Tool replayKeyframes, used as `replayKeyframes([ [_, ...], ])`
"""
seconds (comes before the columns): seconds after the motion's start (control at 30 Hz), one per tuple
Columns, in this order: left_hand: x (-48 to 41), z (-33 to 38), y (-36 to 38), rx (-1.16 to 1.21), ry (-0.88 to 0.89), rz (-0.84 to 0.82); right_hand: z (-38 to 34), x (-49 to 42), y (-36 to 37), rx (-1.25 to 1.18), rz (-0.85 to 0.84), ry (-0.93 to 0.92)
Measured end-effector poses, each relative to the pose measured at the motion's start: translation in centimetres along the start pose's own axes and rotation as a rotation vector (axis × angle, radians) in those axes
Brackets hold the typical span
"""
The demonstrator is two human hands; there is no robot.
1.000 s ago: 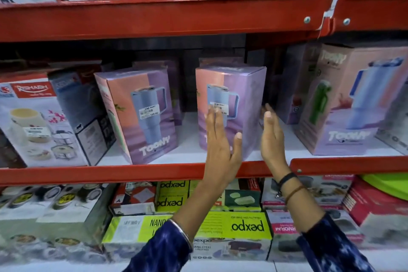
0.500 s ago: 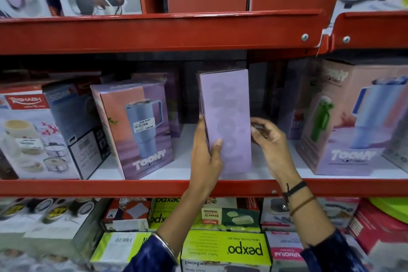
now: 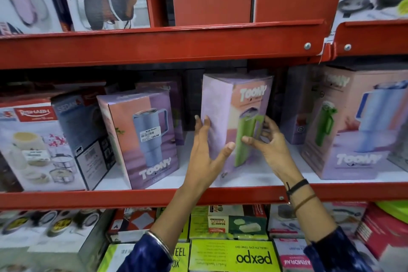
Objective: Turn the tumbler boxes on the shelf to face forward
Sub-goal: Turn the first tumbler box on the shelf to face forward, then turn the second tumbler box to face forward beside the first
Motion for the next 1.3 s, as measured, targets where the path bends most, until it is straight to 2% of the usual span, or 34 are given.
replayKeyframes([
  [0.17, 0.0, -0.5, -1.1, -0.042, -0.086, 0.026, -0.3, 1.0, -0.4, 0.12, 0.157, -0.08],
  [0.5, -0.4, -2.8, -2.4, -0.114, -0.124, 0.053, 0.8, 2.9, 0.4, 0.224, 0.257, -0.051],
  [0.7, -0.4, -3.3, -2.7, -0.141, -0.146, 0.006, 1.0, 3.4, 1.1, 0.301, 0.294, -0.033],
  [0.8, 0.5, -2.1, -2.7, -0.108, -0.101, -0.038, 1.4, 4.6, 1.3, 0.273, 0.332, -0.025],
  [1.0, 3.6, 0.0, -6.2, -0.11, 0.069, 0.05, -0.7, 9.6, 4.4, 0.16, 0.504, -0.173],
  [1.1, 4.8, 0.9, -9.2, -0.094, 0.162, 0.137, -2.0, 11.3, 8.5, 0.12, 0.428, -0.229],
  [1.3, 7.1, 0.8, -16.2, -0.212, 0.289, 0.319, -2.2, 12.4, 17.2, 0.044, 0.229, -0.218],
])
Point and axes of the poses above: each hand's wrist, its own x-axis away from the middle knuckle, its own y-axis out of the palm, z = x × y, the point moved 7 cm from there along -x, towards the middle knuckle, and after that the axes turned 13 degrees about y, right-handed, at the moved point
